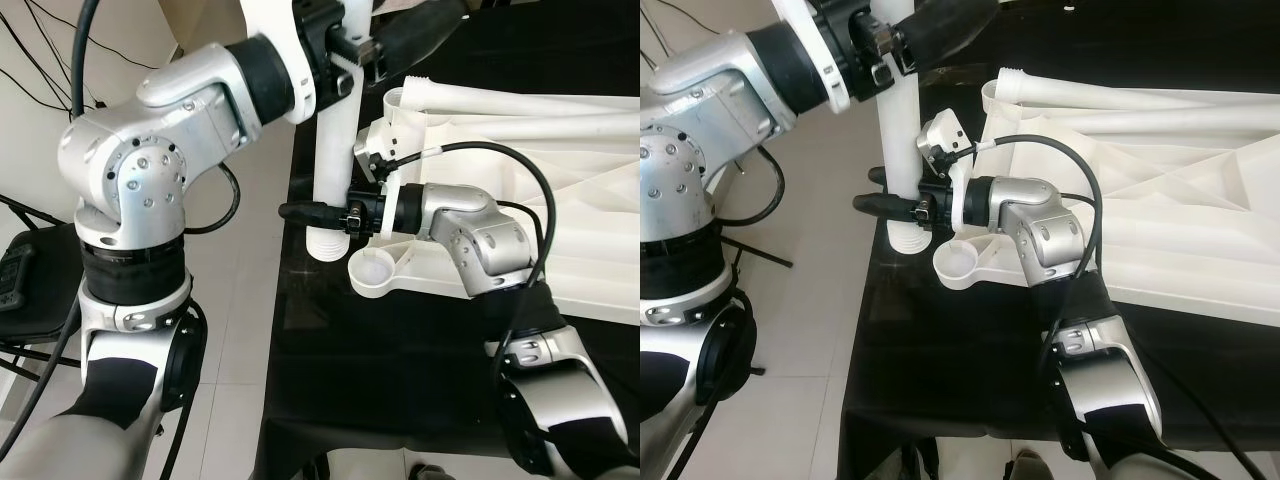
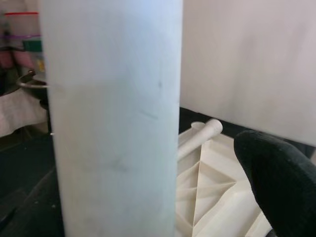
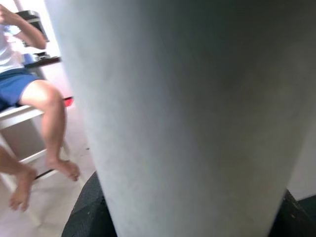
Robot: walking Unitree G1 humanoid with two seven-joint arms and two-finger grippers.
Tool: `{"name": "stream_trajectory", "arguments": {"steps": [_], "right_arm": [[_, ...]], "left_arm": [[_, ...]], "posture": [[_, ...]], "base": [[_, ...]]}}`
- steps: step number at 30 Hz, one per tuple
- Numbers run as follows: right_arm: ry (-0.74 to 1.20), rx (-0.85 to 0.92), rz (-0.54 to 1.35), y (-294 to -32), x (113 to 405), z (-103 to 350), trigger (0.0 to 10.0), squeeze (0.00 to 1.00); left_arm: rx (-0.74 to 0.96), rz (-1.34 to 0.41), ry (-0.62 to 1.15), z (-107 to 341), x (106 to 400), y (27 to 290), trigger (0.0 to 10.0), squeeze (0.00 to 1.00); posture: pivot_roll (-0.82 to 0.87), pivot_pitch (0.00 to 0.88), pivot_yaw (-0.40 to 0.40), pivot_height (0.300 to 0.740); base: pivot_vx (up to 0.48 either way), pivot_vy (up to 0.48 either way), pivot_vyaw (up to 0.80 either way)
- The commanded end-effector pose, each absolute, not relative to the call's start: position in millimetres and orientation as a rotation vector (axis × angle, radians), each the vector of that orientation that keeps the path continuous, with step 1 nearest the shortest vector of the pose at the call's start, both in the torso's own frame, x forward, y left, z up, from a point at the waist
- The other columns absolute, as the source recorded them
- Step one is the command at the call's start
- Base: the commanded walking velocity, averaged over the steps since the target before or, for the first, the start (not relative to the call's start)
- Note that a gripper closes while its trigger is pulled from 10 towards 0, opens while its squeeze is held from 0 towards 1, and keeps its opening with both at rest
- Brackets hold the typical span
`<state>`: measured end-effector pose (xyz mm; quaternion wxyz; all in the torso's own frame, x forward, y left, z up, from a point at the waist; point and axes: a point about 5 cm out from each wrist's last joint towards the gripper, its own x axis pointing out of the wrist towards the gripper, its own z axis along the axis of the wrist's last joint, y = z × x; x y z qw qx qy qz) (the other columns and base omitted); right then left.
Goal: Building children table
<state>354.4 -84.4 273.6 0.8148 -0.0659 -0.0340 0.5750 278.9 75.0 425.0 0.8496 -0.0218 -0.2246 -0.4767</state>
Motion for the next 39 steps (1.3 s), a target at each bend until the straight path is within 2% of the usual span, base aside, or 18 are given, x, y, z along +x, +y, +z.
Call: {"name": "stream_trajectory", "arguments": {"steps": [1, 2, 4, 9, 16, 18, 19, 21, 22, 23, 24, 25, 27, 29, 30, 33, 37, 39], "right_arm": [[-0.085, -0.123, 1.137, -95.1, 362.1, 275.1, 0.0, 0.00], [-0.085, -0.123, 1.137, -95.1, 362.1, 275.1, 0.0, 0.00], [-0.121, -0.090, 1.036, -111.0, 370.7, 282.8, 0.0, 0.00], [-0.186, -0.021, 0.852, -139.4, 383.7, 298.9, 0.0, 0.00], [-0.240, 0.032, 0.840, -148.9, 383.4, 306.7, 0.0, 0.00], [-0.273, 0.042, 0.897, -148.3, 378.2, 310.8, 0.0, 0.00], [-0.308, 0.011, 1.003, -144.4, 368.4, 313.4, 0.0, 0.00], [-0.308, 0.011, 1.003, -144.4, 368.4, 313.4, 0.0, 0.00], [-0.314, -0.058, 1.154, -137.5, 354.0, 310.5, 0.0, 0.00], [-0.314, -0.058, 1.154, -137.5, 354.0, 310.5, 0.0, 0.00], [-0.291, -0.130, 1.308, -127.4, 339.7, 301.7, 0.0, 0.00], [-0.291, -0.130, 1.308, -127.4, 339.7, 301.7, 0.0, 0.00], [-0.222, -0.213, 1.491, -110.1, 322.3, 283.5, 0.0, 0.00], [-0.222, -0.213, 1.491, -110.1, 322.3, 283.5, 0.0, 0.00], [-0.198, -0.235, 1.531, -102.9, 319.7, 276.1, 10.0, 0.00], [-0.181, -0.247, 1.555, -96.3, 320.2, 271.1, 10.0, 0.00], [-0.165, -0.249, 1.596, -87.1, 326.0, 271.0, 10.0, 0.00], [-0.165, -0.249, 1.596, -87.1, 326.0, 271.0, 10.0, 0.00]], "left_arm": [[-0.029, -0.918, -0.596, 441.4, 271.9, 116.8, 10.0, 1.00], [-0.029, -0.918, -0.596, 441.4, 271.9, 116.8, 10.0, 1.00], [-0.002, -0.808, -0.681, 460.4, 259.8, 159.5, 10.0, 1.00], [0.027, -0.675, -0.791, 488.8, 230.8, 196.7, 10.0, 1.00], [0.003, -0.640, -0.731, 474.3, 226.1, 203.6, 10.0, 1.00], [-0.004, -0.662, -0.637, 452.4, 230.5, 199.4, 10.0, 1.00], [-0.009, -0.718, -0.511, 416.1, 235.4, 189.1, 10.0, 0.19], [-0.009, -0.718, -0.511, 416.1, 235.4, 189.1, 10.0, 0.19], [-0.004, -0.790, -0.337, 361.4, 235.1, 170.2, 10.0, 0.00], [-0.004, -0.790, -0.337, 361.4, 235.1, 170.2, 10.0, 0.00], [-0.028, -0.830, -0.161, 302.9, 225.1, 151.8, 10.0, 0.00], [-0.028, -0.830, -0.161, 302.9, 225.1, 151.8, 10.0, 0.00], [-0.117, -0.871, 0.001, 241.2, 191.5, 117.8, 10.0, 0.00], [-0.117, -0.871, 0.001, 241.2, 191.5, 117.8, 10.0, 0.00], [-0.140, -0.822, 0.046, 225.5, 183.5, 110.5, 10.0, 0.00], [-0.126, -0.753, 0.091, 212.9, 180.0, 109.5, 10.0, 0.00], [0.057, -0.633, 0.192, 189.6, 166.2, 116.3, 10.0, 0.00], [0.057, -0.633, 0.192, 189.6, 166.2, 116.3, 10.0, 0.00]], "posture": [[0.00, 0.239, 0.149, 0.740], [0.00, 0.239, 0.149, 0.740], [0.00, 0.236, 0.142, 0.740], [0.01, 0.233, 0.133, 0.740], [0.02, 0.234, 0.126, 0.740], [0.02, 0.238, 0.124, 0.740], [0.02, 0.244, 0.124, 0.740], [0.02, 0.244, 0.124, 0.740], [0.03, 0.262, 0.125, 0.740], [0.03, 0.262, 0.125, 0.740], [0.03, 0.277, 0.124, 0.740], [0.03, 0.277, 0.124, 0.740], [0.05, 0.309, 0.116, 0.740], [0.05, 0.309, 0.116, 0.740], [0.06, 0.330, 0.109, 0.740], [0.06, 0.351, 0.101, 0.740], [0.07, 0.410, 0.084, 0.740], [0.07, 0.410, 0.084, 0.740]], "base": [[0.000, 0.000, 0.00], [0.000, 0.000, 0.00], [0.000, 0.000, 0.00], [0.000, 0.000, 0.00], [0.000, 0.000, 0.00], [0.000, 0.000, 0.00], [0.000, 0.000, 0.00], [0.000, 0.000, 0.00], [0.000, 0.000, 0.00], [0.000, 0.000, 0.00], [0.000, 0.000, 0.00], [0.000, 0.000, 0.00], [0.000, 0.000, 0.00], [0.000, 0.000, 0.00], [0.000, 0.000, 0.00], [0.000, 0.000, 0.00], [0.000, 0.000, 0.00], [0.000, 0.000, 0.00]]}}
